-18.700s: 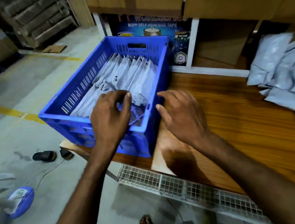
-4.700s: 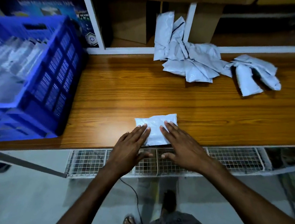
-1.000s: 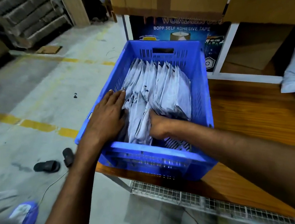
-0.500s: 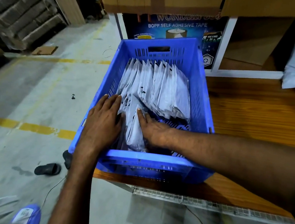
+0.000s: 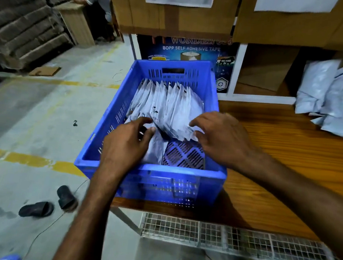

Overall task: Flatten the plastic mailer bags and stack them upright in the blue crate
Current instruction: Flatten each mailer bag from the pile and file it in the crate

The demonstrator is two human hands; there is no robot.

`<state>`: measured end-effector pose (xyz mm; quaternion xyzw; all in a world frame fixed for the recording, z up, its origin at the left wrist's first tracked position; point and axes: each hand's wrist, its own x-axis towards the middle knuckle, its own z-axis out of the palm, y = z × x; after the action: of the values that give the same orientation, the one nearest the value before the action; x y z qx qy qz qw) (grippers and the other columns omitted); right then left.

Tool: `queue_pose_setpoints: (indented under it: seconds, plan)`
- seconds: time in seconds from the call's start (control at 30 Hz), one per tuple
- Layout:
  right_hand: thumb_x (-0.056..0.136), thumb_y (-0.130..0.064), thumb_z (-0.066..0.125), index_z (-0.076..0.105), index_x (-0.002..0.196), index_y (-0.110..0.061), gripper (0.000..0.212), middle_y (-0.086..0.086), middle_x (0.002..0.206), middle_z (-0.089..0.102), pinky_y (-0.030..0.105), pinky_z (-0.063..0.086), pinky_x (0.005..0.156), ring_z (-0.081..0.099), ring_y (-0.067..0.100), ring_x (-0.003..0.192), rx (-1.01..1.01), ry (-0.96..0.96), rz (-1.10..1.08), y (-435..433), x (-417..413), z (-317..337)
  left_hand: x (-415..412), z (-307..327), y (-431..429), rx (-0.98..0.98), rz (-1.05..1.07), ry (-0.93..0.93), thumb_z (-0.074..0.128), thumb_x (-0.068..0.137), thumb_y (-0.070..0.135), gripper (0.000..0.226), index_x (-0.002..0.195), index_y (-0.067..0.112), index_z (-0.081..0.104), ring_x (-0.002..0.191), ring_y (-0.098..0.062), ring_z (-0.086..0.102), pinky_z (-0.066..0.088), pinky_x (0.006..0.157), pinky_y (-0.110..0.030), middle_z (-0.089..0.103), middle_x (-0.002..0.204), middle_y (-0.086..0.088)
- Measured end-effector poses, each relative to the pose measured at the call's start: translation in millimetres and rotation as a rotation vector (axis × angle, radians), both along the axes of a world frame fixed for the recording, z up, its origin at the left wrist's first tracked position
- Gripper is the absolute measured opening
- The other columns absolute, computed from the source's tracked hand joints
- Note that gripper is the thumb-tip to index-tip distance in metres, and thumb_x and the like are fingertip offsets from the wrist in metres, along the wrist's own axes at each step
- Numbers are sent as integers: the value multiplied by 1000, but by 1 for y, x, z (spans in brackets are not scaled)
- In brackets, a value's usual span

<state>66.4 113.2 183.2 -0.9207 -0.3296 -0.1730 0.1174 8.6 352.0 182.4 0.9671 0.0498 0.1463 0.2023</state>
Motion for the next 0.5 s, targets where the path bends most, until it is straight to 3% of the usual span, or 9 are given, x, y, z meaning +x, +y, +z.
queue_pose_setpoints:
  seconds: [0.1, 0.2, 0.4, 0.5]
  plan:
    - [93, -23, 60, 70, 109, -19, 19, 0, 105, 70, 42, 49, 76, 63, 26, 96, 187, -82, -36, -37, -16, -15, -9, -3, -49, -27, -65, -42, 55, 101, 51, 32, 127, 35, 64, 97, -12, 71, 54, 76, -34, 75, 103, 14]
    - [95, -24, 63, 68, 113, -18, 19, 1, 106, 69, 41, 51, 78, 63, 25, 98, 250, -92, -79, -77, -25, -32, -15, -11, -102, -44, -89, -124, 56, 101, 47, 26, 121, 33, 67, 99, -17, 70, 53, 74, -37, 75, 103, 10]
    - [96, -27, 66, 68, 119, -20, 24, -4, 105, 71, 22, 42, 70, 65, 14, 93, 279, 37, -142, -176, -31, -54, -20, -8, -222, 25, -150, -426, 59, 103, 33, 18, 111, 23, 71, 95, -22, 65, 50, 73, -39, 70, 103, 4]
    - [97, -31, 64, 63, 128, -24, 31, -9, 105, 70, 23, 44, 68, 64, 10, 91, 319, 110, -227, -234, -33, -68, -19, -15, -289, -15, -230, -503, 61, 103, 29, 16, 112, 20, 72, 94, -19, 64, 51, 74, -37, 71, 103, 5]
